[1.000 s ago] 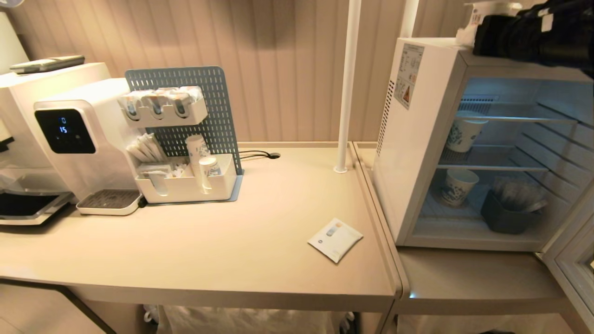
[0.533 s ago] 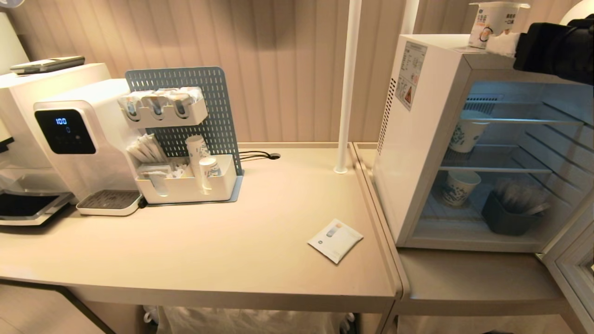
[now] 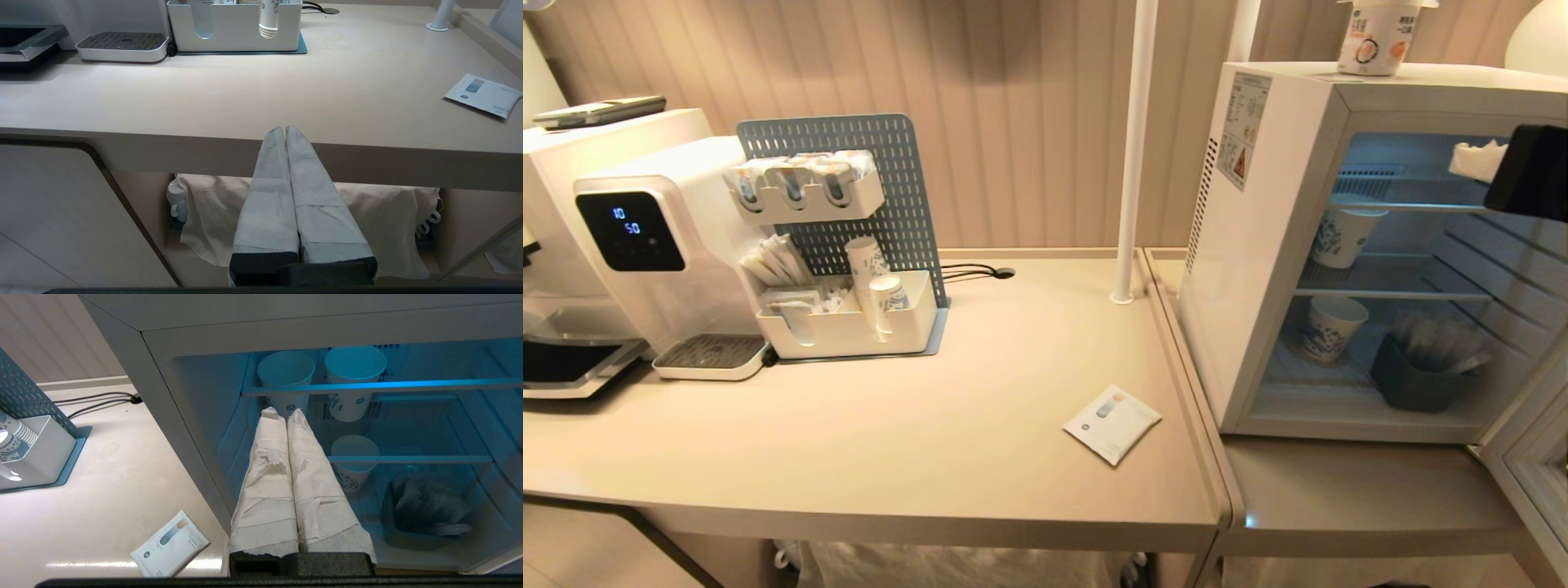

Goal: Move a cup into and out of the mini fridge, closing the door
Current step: Place the yoghurt on the freezer, then close the freezer door

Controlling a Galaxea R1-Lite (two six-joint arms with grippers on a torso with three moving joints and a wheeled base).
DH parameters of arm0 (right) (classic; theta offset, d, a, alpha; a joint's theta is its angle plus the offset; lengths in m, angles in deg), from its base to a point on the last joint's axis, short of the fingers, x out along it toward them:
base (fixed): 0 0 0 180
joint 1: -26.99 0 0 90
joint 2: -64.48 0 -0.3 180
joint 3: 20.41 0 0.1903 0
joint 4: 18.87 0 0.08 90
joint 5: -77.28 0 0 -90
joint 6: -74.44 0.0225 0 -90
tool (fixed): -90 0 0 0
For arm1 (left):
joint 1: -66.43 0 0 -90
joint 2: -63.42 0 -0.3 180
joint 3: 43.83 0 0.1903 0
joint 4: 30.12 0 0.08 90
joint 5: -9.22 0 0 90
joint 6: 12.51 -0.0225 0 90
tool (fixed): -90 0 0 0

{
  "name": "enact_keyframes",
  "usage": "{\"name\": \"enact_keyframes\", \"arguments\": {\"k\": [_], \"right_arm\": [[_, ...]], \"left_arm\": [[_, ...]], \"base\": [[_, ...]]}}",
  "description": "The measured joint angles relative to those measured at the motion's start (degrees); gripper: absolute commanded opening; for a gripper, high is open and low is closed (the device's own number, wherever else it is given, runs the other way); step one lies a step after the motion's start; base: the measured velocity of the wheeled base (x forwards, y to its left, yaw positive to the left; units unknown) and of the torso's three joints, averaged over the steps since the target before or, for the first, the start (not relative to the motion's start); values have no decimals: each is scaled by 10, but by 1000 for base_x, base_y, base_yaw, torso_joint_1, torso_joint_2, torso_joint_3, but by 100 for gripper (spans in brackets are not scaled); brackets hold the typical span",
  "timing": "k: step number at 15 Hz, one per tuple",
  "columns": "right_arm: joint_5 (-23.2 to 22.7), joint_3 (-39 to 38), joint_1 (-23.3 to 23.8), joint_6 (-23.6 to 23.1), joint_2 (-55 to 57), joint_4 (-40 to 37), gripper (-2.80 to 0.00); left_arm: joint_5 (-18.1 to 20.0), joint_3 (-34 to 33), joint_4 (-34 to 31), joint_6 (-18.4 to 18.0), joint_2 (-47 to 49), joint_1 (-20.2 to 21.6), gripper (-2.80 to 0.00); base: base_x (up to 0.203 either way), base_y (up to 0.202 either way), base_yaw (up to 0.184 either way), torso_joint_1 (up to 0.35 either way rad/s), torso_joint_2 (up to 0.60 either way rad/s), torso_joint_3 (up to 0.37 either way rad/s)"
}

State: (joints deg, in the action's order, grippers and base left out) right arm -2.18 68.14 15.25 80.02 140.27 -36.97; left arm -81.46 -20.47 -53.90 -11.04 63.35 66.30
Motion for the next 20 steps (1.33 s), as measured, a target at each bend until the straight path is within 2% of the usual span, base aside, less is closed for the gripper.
{"name": "enact_keyframes", "arguments": {"k": [4, 7, 11, 16, 20], "right_arm": [[3, -10, -3, 3, -19, 1, -280], [11, -55, -29, 5, -66, -3, -280], [23, -161, -65, 9, -167, -20, -280], [25, -315, -74, 50, -290, -30, -280], [33, -398, -74, 53, -377, -40, -280]], "left_arm": [[0, 0, 0, 0, 0, -1, -280], [0, 0, 0, 0, 0, 0, -280], [0, 0, 0, 0, 0, 0, -280], [0, 0, 0, 0, 0, 0, -280], [0, 0, 0, 0, 0, -1, -280]], "base": [[0, 0, 0, 0, 0, 0], [0, 0, 0, 0, 0, 0], [0, 0, 0, 0, 0, 0], [0, 0, 0, 0, 0, 0], [0, 0, 0, 0, 0, 0]]}}
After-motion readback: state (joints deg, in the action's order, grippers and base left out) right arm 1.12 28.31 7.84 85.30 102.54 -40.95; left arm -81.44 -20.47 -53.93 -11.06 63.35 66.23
